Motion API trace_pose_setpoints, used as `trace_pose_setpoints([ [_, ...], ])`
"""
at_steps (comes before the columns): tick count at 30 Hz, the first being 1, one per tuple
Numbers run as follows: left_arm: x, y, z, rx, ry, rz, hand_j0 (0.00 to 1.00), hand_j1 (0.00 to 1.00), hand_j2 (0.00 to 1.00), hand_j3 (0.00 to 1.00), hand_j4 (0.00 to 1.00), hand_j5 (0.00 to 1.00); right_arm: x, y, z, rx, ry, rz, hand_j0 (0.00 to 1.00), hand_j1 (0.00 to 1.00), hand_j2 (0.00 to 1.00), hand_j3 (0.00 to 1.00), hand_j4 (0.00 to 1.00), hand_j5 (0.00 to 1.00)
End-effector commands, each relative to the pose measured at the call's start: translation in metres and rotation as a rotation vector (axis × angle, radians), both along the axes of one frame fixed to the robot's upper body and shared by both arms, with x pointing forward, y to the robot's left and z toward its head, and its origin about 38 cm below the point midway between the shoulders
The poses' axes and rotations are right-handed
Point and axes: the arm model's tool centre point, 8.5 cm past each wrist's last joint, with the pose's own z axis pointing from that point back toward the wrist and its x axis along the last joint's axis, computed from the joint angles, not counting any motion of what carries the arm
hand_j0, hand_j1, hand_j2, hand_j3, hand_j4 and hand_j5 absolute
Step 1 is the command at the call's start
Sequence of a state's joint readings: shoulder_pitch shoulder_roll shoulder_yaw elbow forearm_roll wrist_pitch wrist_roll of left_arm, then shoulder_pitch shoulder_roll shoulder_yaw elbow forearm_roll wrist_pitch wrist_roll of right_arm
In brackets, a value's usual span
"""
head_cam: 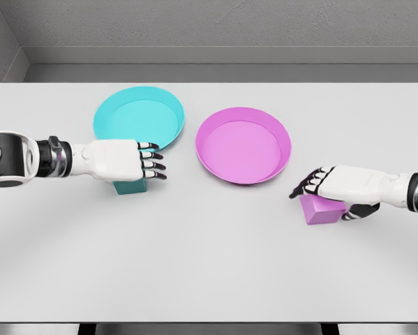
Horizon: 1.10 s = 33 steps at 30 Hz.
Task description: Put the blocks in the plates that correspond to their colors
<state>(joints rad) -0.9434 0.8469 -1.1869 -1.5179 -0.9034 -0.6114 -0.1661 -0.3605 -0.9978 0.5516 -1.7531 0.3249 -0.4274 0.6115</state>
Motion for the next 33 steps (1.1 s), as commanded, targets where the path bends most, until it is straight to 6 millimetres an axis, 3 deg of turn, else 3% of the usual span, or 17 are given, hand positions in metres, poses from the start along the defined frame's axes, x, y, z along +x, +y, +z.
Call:
trace_pose_setpoints([
  [1, 0.000, 0.000, 0.000, -0.001, -0.001, 0.001, 1.00, 1.00, 1.00, 1.00, 1.00, 1.00, -0.001, 0.000, -0.001, 0.003, 0.005, 0.000, 0.75, 0.75, 0.75, 0.75, 0.75, 0.75],
  [4, 0.000, 0.001, 0.000, 0.000, 0.001, 0.003, 0.98, 0.98, 0.98, 0.98, 0.98, 0.98, -0.001, 0.001, -0.002, 0.002, 0.007, 0.002, 0.71, 0.71, 0.71, 0.71, 0.71, 0.71],
  [6, 0.001, 0.003, -0.002, 0.013, 0.007, 0.013, 0.91, 0.91, 0.91, 0.91, 0.91, 0.91, -0.001, 0.001, -0.001, 0.003, 0.006, 0.001, 0.71, 0.71, 0.71, 0.71, 0.71, 0.71],
  [7, 0.001, 0.003, -0.002, 0.013, 0.008, 0.014, 0.80, 0.80, 0.80, 0.80, 0.80, 0.80, -0.001, 0.001, -0.002, 0.002, 0.007, 0.002, 0.71, 0.71, 0.71, 0.71, 0.71, 0.71],
  [17, 0.000, 0.004, -0.005, 0.036, 0.017, 0.021, 0.53, 0.53, 0.53, 0.53, 0.53, 0.53, 0.005, 0.001, 0.010, 0.004, -0.024, 0.002, 0.70, 0.70, 0.70, 0.70, 0.70, 0.70],
  [27, -0.002, 0.001, -0.002, 0.019, 0.020, 0.012, 0.48, 0.48, 0.48, 0.48, 0.48, 0.48, 0.010, 0.001, 0.021, 0.008, -0.055, 0.009, 0.69, 0.69, 0.69, 0.69, 0.69, 0.69],
  [33, -0.010, 0.001, 0.013, -0.017, 0.016, -0.003, 0.46, 0.46, 0.46, 0.46, 0.46, 0.46, 0.013, 0.001, 0.028, 0.009, -0.074, 0.007, 0.68, 0.68, 0.68, 0.68, 0.68, 0.68],
])
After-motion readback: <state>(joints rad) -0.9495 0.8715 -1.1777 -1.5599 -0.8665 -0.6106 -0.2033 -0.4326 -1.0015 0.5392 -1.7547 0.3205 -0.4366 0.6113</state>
